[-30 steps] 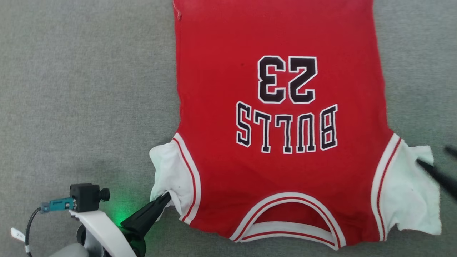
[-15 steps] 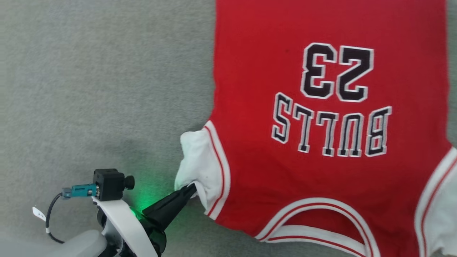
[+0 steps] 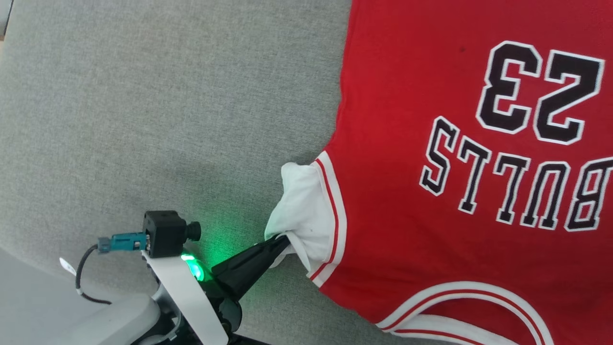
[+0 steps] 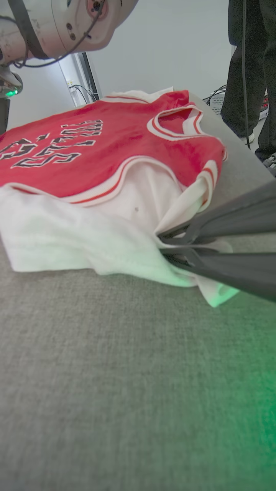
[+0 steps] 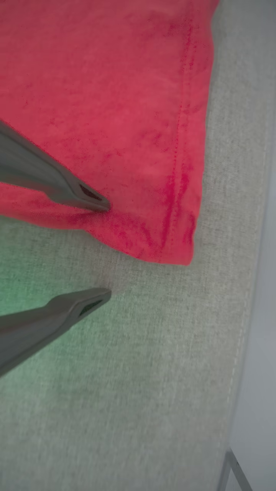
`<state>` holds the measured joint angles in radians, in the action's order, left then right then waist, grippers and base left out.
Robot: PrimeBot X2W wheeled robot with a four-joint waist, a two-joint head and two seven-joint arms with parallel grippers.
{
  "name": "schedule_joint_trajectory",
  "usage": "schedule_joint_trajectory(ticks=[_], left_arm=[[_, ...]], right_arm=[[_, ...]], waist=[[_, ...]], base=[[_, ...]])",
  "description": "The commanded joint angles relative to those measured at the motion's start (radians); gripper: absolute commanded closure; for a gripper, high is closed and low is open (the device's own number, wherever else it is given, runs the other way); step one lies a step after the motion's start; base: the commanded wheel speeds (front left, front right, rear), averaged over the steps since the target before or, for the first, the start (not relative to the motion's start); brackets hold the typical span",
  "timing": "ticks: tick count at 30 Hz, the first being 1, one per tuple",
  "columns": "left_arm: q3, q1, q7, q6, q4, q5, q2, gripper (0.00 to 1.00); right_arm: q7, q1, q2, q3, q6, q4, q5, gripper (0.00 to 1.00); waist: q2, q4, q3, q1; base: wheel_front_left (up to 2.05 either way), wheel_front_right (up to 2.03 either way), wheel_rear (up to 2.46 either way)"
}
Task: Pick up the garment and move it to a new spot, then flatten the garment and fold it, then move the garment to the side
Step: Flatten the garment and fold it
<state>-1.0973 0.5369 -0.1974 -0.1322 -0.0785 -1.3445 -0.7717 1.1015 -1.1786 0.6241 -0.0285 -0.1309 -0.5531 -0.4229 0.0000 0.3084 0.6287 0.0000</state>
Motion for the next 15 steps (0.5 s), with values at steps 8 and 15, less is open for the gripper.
schedule_joint_trajectory(ticks=[8,15], left_arm=[[-0.005,0.042,-0.023,0.004,-0.020,0.000,-0.014,1.00],[-0.019,0.060,-0.036,0.004,-0.027,-0.002,-0.010,1.00]], right_arm=[[0.016,-0.047,-0.038,0.009,0.000,-0.106,0.046,0.00],[0.074,-0.062,-0.057,0.059,0.000,-0.146,0.047,1.00]], waist=[[0.0000,0.025,0.045,0.0000],[0.0000,0.017,0.057,0.0000]], base=[[0.00,0.00,0.00],[0.00,0.00,0.00]])
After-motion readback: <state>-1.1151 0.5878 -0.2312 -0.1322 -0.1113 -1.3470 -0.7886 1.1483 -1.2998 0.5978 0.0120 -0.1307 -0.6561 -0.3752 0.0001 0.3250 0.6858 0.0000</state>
